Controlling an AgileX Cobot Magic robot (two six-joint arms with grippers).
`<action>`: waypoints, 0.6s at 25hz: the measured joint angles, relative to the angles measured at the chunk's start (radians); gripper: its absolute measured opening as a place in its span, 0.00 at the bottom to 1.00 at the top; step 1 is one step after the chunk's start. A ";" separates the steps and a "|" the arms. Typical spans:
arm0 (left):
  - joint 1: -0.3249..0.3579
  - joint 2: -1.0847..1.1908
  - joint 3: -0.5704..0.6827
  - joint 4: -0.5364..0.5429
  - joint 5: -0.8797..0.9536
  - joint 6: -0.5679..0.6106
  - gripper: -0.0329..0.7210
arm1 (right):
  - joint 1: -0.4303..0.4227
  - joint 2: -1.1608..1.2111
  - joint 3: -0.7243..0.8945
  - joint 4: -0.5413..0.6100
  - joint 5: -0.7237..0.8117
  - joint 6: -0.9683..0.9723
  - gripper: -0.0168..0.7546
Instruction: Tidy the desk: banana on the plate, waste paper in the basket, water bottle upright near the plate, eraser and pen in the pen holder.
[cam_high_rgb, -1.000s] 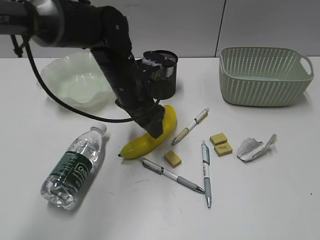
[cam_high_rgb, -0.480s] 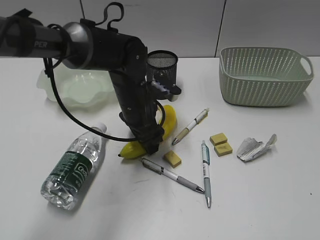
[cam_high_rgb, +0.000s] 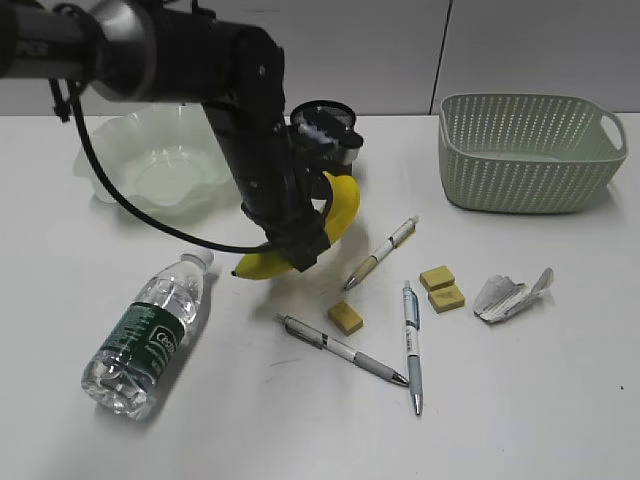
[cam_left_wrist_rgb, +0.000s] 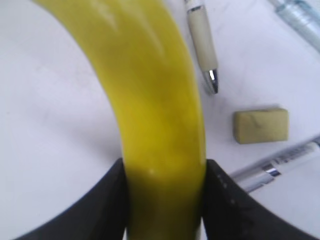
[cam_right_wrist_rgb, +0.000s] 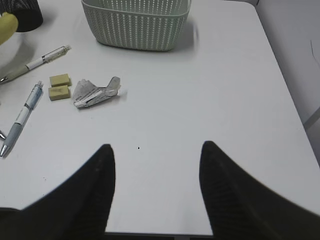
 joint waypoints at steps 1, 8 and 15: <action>0.000 -0.026 0.000 -0.007 0.014 0.000 0.47 | 0.000 0.000 0.000 0.000 0.000 0.000 0.59; 0.000 -0.235 0.000 -0.035 0.088 -0.012 0.47 | 0.000 0.000 0.000 0.000 0.000 0.000 0.59; 0.129 -0.336 0.000 0.032 0.031 -0.116 0.47 | 0.000 0.000 0.000 0.000 0.000 0.000 0.59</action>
